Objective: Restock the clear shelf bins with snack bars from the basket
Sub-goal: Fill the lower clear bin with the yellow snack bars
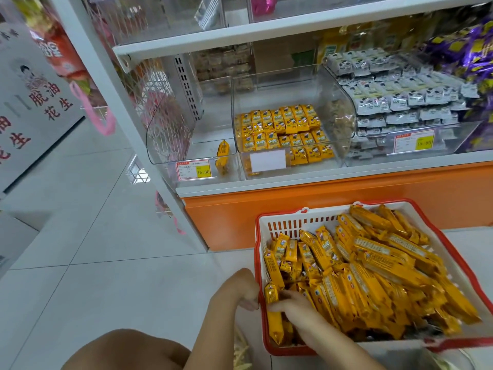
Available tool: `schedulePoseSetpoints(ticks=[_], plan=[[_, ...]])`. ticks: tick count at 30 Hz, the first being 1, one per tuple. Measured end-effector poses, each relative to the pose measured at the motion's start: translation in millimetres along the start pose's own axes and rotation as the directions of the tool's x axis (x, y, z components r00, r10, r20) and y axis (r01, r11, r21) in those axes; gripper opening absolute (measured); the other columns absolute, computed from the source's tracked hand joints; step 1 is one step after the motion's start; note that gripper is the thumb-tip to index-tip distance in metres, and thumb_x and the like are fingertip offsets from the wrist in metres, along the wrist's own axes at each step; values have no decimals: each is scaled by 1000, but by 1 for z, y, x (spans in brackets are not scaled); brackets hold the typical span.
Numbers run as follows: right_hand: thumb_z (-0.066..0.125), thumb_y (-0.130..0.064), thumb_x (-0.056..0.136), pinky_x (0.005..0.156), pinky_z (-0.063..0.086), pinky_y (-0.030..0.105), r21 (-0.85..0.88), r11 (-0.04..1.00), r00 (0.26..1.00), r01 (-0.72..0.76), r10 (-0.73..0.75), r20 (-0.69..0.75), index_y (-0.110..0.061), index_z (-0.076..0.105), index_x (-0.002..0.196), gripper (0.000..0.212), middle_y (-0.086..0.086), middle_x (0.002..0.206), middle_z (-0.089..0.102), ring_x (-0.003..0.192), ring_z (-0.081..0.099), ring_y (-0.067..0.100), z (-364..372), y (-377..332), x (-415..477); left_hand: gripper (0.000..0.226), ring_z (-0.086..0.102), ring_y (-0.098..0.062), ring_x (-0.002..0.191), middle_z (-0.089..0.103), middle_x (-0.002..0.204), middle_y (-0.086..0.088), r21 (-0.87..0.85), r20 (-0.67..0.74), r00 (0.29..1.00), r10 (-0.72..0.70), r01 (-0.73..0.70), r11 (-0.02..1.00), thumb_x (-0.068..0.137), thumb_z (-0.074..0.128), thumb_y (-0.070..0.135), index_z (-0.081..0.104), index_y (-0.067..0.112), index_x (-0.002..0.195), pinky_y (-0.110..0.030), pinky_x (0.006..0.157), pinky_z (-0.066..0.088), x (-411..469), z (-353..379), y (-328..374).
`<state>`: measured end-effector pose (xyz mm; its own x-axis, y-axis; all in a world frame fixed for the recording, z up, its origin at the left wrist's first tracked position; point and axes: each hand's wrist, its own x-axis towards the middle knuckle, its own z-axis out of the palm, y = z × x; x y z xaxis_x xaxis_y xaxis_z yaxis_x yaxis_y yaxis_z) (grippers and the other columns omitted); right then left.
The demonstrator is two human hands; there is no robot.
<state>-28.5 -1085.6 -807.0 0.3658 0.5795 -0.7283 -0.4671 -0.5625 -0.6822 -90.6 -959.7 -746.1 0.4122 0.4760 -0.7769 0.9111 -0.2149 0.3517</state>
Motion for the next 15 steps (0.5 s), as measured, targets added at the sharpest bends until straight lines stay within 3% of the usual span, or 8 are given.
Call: schedulePoseSetpoints(ticks=[3, 7, 10, 11, 13, 15], plan=[[78, -8, 65, 101, 45, 43, -36, 997, 994, -61, 64, 93, -8, 65, 111, 48, 6, 107, 70, 108, 61, 24, -7, -11, -2, 32, 68, -22, 93, 66, 115, -17, 24, 30, 1000, 1, -1, 1000, 87, 57, 0, 57, -5, 119, -29, 81, 57, -3, -4, 5], [79, -9, 69, 103, 39, 43, -14, 998, 988, -55, 56, 143, -14, 51, 114, 53, 4, 120, 59, 123, 49, 25, -17, -35, 0, 32, 65, -26, 106, 64, 117, -19, -18, 96, 994, -51, 53, 998, 91, 57, 6, 55, -7, 120, -32, 89, 54, -11, -14, 10], [87, -17, 55, 109, 36, 49, 111, 993, 974, 30, -54, 222, -9, 51, 130, 83, 12, 130, 58, 126, 49, 29, -28, -64, -1, 52, 65, -26, 102, 62, 121, -21, -108, 75, 996, -40, 48, 993, 92, 59, 35, 52, -7, 123, -33, 89, 54, -19, -27, 20], [86, -19, 57, 107, 39, 48, 138, 988, 963, 67, -100, 250, -7, 51, 132, 84, 13, 130, 58, 125, 51, 29, -33, -77, -4, 62, 65, -25, 100, 62, 120, -19, -153, 44, 999, -5, 12, 988, 90, 57, 48, 53, -4, 124, -32, 87, 54, -23, -33, 23], [72, -15, 73, 94, 50, 41, 227, 965, 923, 131, -203, 328, -3, 57, 125, 55, 12, 114, 66, 106, 62, 25, -43, -102, -12, 82, 66, -23, 96, 63, 119, -17, -325, 51, 994, 93, -71, 943, 77, 54, 67, 54, 1, 125, -31, 81, 56, -33, -43, 31], [72, -14, 75, 83, 54, 37, 326, 928, 867, 180, -306, 393, -1, 65, 113, 41, 13, 102, 69, 92, 66, 23, -55, -127, -20, 91, 68, -25, 95, 64, 116, -20, -541, 143, 964, 223, -113, 833, 64, 60, 68, 54, 1, 126, -32, 81, 57, -46, -50, 40]])
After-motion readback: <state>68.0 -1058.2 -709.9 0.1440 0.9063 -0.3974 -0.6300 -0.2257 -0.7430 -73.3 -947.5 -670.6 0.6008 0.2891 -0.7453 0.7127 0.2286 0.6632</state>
